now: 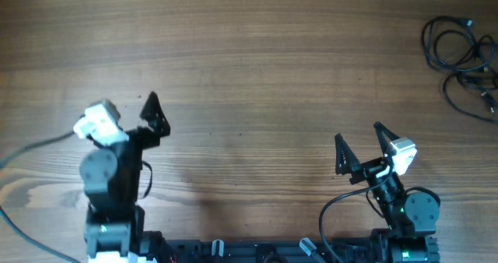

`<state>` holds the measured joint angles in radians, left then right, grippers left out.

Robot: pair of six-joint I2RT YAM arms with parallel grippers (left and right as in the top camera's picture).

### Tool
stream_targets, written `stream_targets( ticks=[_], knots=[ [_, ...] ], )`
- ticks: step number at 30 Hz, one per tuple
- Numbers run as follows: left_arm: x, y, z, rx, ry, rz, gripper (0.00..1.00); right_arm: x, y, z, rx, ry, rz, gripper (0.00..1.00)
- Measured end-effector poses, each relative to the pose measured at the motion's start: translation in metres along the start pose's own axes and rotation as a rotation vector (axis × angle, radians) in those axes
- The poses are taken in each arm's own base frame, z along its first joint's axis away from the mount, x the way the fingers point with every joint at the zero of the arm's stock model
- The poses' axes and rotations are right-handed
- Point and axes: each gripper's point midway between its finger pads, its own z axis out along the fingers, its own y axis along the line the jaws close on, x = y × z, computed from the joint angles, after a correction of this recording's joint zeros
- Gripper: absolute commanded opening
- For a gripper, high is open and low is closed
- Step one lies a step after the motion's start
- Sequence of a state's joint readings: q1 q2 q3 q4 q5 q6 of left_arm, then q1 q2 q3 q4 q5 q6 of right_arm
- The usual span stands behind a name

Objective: Untangle cables

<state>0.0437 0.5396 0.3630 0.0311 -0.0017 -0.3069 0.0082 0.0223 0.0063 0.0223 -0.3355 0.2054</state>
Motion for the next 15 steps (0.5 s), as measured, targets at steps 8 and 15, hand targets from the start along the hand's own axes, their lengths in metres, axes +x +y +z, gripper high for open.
stream_targets(
  ticks=[8,15],
  knots=[
    [0.048,0.018,-0.022,0.044,-0.116,0.051,1.00,0.000,0.000,0.000,0.000,0.000,0.000,1.00],
    [0.083,0.032,-0.027,-0.003,-0.019,0.104,1.00,0.000,0.000,0.000,0.000,0.000,0.000,1.00]
  ],
)
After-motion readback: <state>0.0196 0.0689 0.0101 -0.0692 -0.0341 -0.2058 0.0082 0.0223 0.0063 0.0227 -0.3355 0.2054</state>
